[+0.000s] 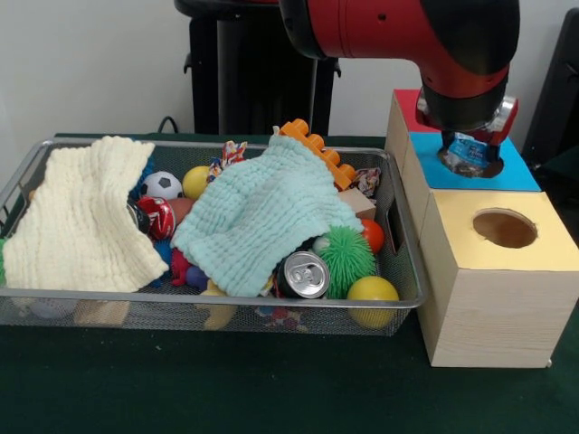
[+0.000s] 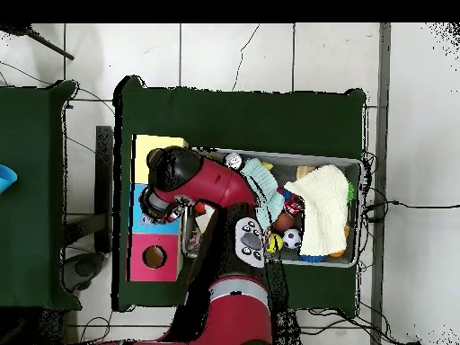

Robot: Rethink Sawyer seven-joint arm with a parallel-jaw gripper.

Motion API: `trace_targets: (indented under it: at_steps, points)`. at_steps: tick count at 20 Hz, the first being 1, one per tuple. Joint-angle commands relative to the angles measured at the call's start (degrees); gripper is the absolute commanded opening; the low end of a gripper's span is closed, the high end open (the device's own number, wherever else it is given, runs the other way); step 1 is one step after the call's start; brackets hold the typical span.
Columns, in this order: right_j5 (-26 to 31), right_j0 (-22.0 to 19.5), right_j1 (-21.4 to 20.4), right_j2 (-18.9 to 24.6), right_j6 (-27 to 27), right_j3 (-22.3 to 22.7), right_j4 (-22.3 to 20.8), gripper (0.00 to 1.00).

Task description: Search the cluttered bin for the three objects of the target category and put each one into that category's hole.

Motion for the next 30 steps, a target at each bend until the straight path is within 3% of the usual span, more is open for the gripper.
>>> trace_targets:
  at_steps: [1, 8, 20, 28, 29, 30]
  points:
    - [-1.1, -2.6, 2.16, 3.33, 2.94, -0.5, -3.37, 1.0]
    - [2.88, -2.53, -1.91, 3.52, 3.31, 0.72, -3.25, 1.0]
    - [18.77, -2.99, -13.44, 3.39, 6.56, 1.26, -1.78, 1.0]
    - [18.18, -2.75, -15.74, 2.39, 4.31, 3.65, -2.79, 1.0]
    - [17.57, -2.75, -16.18, 2.38, 4.08, 4.31, -2.97, 0.0]
    - [16.9, -2.5, -16.41, 2.0, 4.71, 4.72, -2.92, 0.0]
